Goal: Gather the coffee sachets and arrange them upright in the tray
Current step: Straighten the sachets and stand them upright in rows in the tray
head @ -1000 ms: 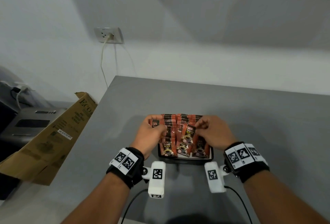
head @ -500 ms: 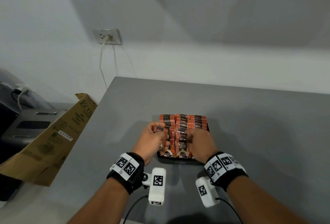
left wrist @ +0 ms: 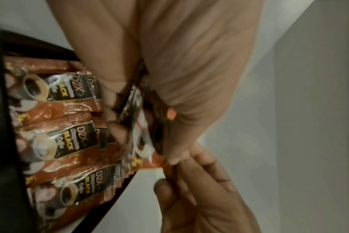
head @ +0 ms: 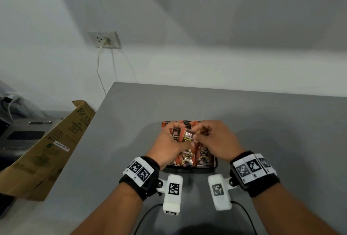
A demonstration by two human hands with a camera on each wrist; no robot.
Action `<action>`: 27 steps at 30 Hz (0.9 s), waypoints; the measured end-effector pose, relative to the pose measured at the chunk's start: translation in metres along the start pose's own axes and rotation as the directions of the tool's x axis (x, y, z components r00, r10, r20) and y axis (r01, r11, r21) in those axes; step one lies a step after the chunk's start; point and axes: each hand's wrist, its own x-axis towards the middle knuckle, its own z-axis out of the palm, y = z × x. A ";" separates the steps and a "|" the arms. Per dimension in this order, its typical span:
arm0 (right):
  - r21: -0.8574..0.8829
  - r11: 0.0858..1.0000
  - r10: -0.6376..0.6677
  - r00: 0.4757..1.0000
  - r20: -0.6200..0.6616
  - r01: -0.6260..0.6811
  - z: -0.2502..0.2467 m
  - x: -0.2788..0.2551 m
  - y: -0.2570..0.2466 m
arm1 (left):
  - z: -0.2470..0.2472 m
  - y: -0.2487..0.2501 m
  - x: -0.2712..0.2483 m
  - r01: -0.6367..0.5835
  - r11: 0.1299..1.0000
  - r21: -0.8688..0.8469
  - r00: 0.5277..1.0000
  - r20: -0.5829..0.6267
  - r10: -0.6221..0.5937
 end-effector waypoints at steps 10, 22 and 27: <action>-0.465 0.875 0.216 0.969 0.122 -0.136 0.000 0.001 0.062 | -0.013 -0.012 0.005 0.094 0.996 0.005 0.992 -0.090 -0.093; -0.487 0.873 -0.054 0.994 -0.090 0.003 0.012 -0.010 0.067 | -0.014 -0.019 -0.001 0.040 0.991 0.127 0.998 -0.044 -0.035; -0.075 0.995 -0.074 0.997 -0.001 0.073 0.018 -0.014 0.018 | -0.004 -0.017 0.002 -0.030 0.994 0.106 0.999 0.034 0.027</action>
